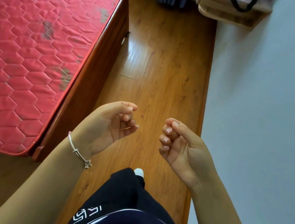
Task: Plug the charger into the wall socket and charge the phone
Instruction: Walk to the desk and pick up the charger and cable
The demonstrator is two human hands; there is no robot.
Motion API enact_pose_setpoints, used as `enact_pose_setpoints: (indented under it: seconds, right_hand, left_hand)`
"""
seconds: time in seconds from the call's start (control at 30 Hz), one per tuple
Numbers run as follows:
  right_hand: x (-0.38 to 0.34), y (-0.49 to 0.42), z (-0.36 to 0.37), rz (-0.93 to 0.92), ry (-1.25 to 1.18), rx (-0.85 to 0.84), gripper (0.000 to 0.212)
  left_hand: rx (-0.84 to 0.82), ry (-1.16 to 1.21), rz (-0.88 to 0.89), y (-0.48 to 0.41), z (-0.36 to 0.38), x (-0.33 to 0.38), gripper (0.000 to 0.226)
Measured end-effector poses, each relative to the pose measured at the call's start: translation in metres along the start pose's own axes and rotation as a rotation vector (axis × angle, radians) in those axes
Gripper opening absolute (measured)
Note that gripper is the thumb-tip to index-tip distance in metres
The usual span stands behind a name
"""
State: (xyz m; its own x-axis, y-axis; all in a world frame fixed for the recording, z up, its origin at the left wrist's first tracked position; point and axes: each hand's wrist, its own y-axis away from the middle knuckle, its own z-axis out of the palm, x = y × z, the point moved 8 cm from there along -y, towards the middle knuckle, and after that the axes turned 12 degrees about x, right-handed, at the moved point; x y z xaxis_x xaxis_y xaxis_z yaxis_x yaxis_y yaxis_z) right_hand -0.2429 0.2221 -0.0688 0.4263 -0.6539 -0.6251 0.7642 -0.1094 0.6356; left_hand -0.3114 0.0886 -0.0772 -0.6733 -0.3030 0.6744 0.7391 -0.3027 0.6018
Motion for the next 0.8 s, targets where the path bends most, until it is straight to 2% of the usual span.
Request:
enact_pose_setpoints:
  seconds: [0.37, 0.8]
  right_hand:
    - [-0.039, -0.077, 0.03, 0.013, 0.041, 0.028, 0.009]
    - [-0.088, -0.15, 0.051, 0.012, -0.11, 0.083, 0.009]
  left_hand:
    - [0.114, -0.008, -0.068, -0.068, -0.023, 0.04, 0.01]
    - [0.093, -0.046, -0.081, -0.142, 0.0, 0.099, 0.01]
